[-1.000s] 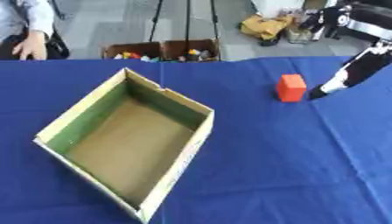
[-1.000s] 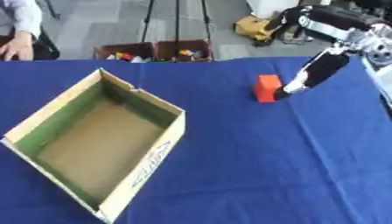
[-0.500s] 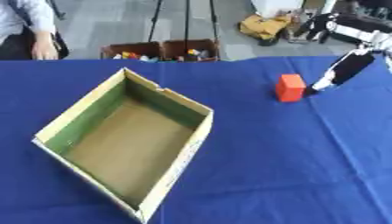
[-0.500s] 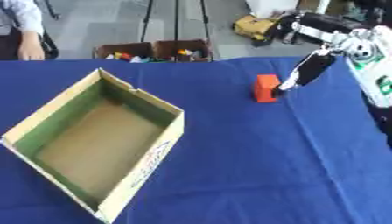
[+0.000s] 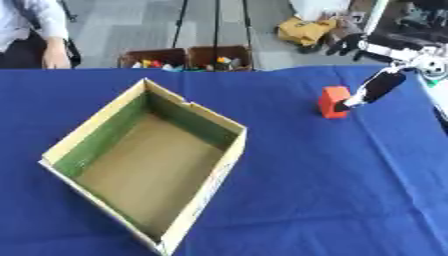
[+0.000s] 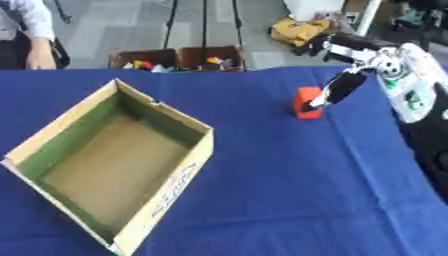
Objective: Pick up objects on the table and place them in the box.
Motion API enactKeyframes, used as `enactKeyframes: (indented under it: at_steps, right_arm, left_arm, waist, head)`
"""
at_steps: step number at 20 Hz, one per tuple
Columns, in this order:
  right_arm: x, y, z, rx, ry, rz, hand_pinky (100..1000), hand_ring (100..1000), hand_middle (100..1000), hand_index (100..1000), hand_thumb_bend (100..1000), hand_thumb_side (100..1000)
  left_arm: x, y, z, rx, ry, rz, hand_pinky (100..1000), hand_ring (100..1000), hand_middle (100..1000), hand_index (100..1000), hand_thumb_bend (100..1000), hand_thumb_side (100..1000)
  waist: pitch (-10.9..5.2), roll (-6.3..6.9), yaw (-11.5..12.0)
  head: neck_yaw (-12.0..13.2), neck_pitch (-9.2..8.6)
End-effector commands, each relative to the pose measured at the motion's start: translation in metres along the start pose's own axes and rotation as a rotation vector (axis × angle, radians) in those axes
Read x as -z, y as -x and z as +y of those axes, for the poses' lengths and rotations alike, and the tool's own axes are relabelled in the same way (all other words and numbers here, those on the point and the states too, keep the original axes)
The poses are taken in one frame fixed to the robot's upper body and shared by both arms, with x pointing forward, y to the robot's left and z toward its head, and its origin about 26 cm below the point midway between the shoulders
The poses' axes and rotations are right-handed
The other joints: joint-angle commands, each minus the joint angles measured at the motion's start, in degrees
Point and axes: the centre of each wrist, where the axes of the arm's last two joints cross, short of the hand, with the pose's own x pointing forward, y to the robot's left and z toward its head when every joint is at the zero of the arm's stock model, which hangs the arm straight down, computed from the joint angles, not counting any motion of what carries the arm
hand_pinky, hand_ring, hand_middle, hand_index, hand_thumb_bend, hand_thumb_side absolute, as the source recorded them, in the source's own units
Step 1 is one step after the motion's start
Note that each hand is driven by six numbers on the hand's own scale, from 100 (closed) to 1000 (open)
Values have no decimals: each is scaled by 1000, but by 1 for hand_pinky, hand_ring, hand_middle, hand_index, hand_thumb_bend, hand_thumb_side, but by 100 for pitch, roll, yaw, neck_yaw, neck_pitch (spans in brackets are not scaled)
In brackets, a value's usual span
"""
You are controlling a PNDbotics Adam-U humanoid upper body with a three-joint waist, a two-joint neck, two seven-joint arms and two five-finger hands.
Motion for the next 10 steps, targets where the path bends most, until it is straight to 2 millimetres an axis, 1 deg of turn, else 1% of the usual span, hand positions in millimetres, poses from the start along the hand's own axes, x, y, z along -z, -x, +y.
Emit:
enactKeyframes:
  at_steps: [1,5,6,7,10]
  right_arm:
    - [-5,7,-15,-20,24,27,780,885,893,896,663,245]
    - [-4,12,-11,-8,14,55,775,879,891,891,576,225]
    - [-4,14,-10,-8,12,60,775,879,891,891,576,225]
    - [-5,15,-10,-8,9,64,774,876,890,890,535,222]
    - [-5,18,-8,-9,-2,71,774,875,889,890,453,217]
  left_arm:
    - [7,-3,0,9,19,-27,583,705,778,913,100,795]
    - [8,-3,-1,7,20,-32,582,705,778,913,100,794]
    - [8,-3,-1,8,20,-32,582,705,778,913,100,794]
    - [8,-3,-1,9,20,-31,582,704,778,913,100,794]
    - [9,-3,-2,7,21,-31,582,704,778,913,100,792]
  waist:
    - [7,71,23]
    - [45,63,78]
    - [52,63,86]
    - [61,61,93]
    - [78,56,102]
  head:
    - [-38,-97]
    - [-81,-123]
    - [-86,-128]
    - [-91,-131]
    - [-102,-139]
